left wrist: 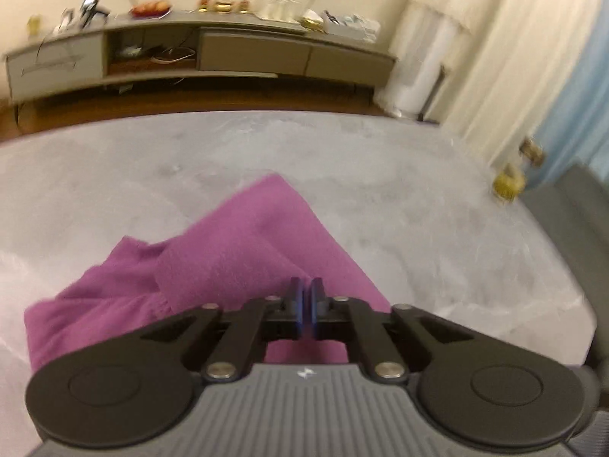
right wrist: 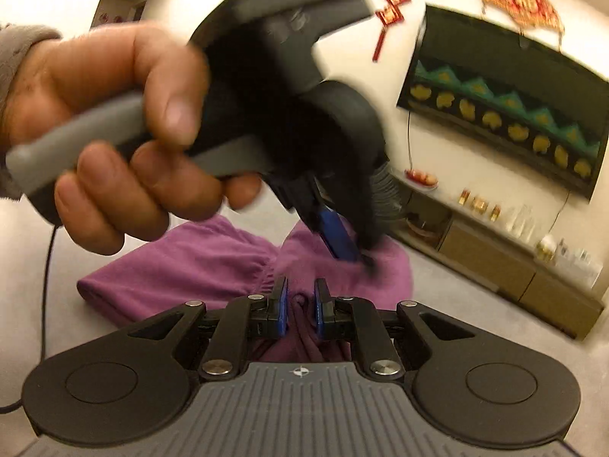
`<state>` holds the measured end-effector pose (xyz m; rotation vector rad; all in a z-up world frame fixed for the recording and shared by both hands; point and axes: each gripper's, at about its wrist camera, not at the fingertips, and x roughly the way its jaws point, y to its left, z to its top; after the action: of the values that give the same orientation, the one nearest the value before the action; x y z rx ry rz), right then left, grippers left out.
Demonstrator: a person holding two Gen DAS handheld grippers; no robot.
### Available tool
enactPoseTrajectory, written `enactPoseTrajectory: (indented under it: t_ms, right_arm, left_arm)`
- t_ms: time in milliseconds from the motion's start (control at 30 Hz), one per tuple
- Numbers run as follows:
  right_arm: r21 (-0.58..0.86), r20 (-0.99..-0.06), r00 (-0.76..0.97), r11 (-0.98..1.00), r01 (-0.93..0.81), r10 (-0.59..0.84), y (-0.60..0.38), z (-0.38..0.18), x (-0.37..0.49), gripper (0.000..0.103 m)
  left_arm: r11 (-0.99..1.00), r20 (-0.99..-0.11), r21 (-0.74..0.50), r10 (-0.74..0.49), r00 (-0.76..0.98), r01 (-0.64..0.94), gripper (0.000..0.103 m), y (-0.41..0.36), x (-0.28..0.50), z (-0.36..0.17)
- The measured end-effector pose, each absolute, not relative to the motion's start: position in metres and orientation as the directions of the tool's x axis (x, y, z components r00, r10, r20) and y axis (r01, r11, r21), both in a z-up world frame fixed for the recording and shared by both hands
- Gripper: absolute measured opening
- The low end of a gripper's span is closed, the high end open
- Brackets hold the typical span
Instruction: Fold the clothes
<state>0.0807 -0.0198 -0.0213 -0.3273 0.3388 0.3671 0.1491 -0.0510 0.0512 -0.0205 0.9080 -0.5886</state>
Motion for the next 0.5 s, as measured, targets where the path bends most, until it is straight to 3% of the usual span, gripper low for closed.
enactPoseTrajectory:
  t_ms: [67, 100, 133, 167, 300, 433, 467, 500]
  right_arm:
    - [-0.183, -0.401, 0.857, 0.888, -0.421, 0.324, -0.023, -0.021, 0.083, 0.019]
    - [-0.153, -0.400, 0.852, 0.891, -0.427, 0.339, -0.024, -0.018, 0.083, 0.027]
    - [-0.137, -0.367, 0.856, 0.889, -0.437, 0.364, -0.025, -0.012, 0.076, 0.029]
    - [-0.128, -0.335, 0.849, 0.873, -0.470, 0.408, -0.024, -0.005, 0.068, 0.029]
    - [-0.170, -0.371, 0.842, 0.862, -0.477, 0.393, -0.005, -0.015, 0.062, 0.029]
    - [-0.213, -0.409, 0.834, 0.849, -0.483, 0.372, 0.015, -0.025, 0.056, 0.029]
    - [-0.255, -0.412, 0.845, 0.848, -0.466, 0.341, 0.016, -0.030, 0.054, 0.031]
    - [-0.304, -0.417, 0.854, 0.838, -0.453, 0.311, 0.020, -0.037, 0.053, 0.044]
  left_arm:
    - [0.843, -0.704, -0.288, -0.508, 0.496, 0.454, 0.002, -0.032, 0.147, 0.066]
    - [0.839, -0.685, -0.291, -0.518, 0.512, 0.460, 0.000, -0.024, 0.144, 0.077]
    - [0.835, -0.665, -0.294, -0.529, 0.527, 0.466, 0.000, -0.015, 0.141, 0.088]
    - [0.836, -0.651, -0.287, -0.528, 0.545, 0.468, 0.000, -0.005, 0.137, 0.097]
    - [0.856, -0.683, -0.289, -0.498, 0.534, 0.428, 0.000, 0.018, 0.136, 0.089]
    - [0.854, -0.693, -0.376, -0.517, 0.503, 0.360, 0.000, 0.035, 0.140, 0.056]
    - [0.855, -0.694, -0.386, -0.517, 0.501, 0.347, 0.001, 0.039, 0.140, 0.050]
    - [0.855, -0.695, -0.396, -0.517, 0.499, 0.333, 0.001, 0.043, 0.140, 0.044]
